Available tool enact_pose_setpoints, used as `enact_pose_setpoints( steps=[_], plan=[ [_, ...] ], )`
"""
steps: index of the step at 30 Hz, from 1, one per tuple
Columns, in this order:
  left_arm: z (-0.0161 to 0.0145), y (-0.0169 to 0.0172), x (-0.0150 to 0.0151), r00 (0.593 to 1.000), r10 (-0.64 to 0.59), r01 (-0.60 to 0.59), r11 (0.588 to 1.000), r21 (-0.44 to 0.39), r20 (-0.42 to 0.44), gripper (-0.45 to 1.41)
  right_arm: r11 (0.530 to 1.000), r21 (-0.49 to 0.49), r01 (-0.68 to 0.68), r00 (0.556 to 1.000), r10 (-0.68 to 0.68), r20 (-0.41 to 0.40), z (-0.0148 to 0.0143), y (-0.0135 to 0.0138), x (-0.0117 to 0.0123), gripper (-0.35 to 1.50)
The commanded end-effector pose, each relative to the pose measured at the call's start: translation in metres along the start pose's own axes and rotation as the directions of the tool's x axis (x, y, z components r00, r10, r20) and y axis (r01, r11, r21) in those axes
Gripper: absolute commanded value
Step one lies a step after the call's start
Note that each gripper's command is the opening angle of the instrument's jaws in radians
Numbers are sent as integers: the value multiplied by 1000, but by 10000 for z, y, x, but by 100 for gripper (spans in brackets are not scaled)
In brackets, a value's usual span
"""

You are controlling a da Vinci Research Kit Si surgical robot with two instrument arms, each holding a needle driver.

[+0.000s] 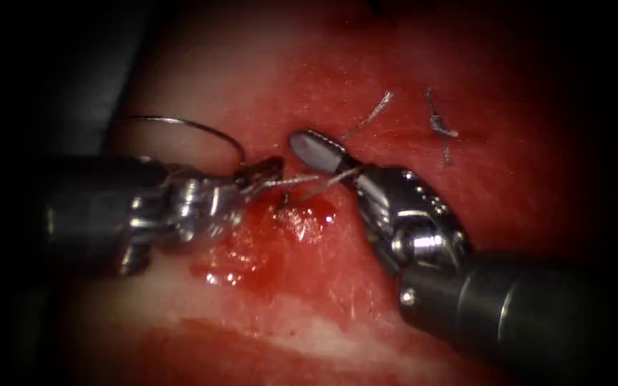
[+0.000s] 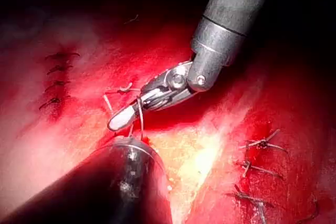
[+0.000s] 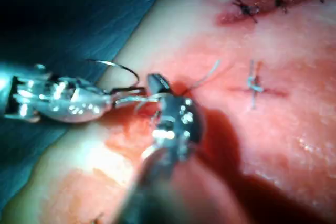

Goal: Wound Closure

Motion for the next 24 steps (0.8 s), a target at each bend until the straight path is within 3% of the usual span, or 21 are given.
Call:
enact_pose_setpoints(
  steps=[1, 8, 18, 24],
  plan=[
    [7, 1, 4, 1000, 2, -2, 1000, 2, -2, -45, 999, -28, -47, 999, 46, -22, 7, 7, -11, 71],
    [17, -5, 12, 1000, -6, 6, 1000, 5, 6, -45, 985, -121, -126, 989, 115, -92, -10, 20, -16, 88],
    [22, -7, 16, 1000, -9, 9, 1000, 6, 8, -45, 971, -140, -196, 976, 179, -120, -7, 21, -21, 74],
    [21, -7, 15, 1000, -9, 9, 1000, 5, 4, -45, 960, -142, -242, 964, 221, -148, 8, 40, -21, 74]
  ],
)
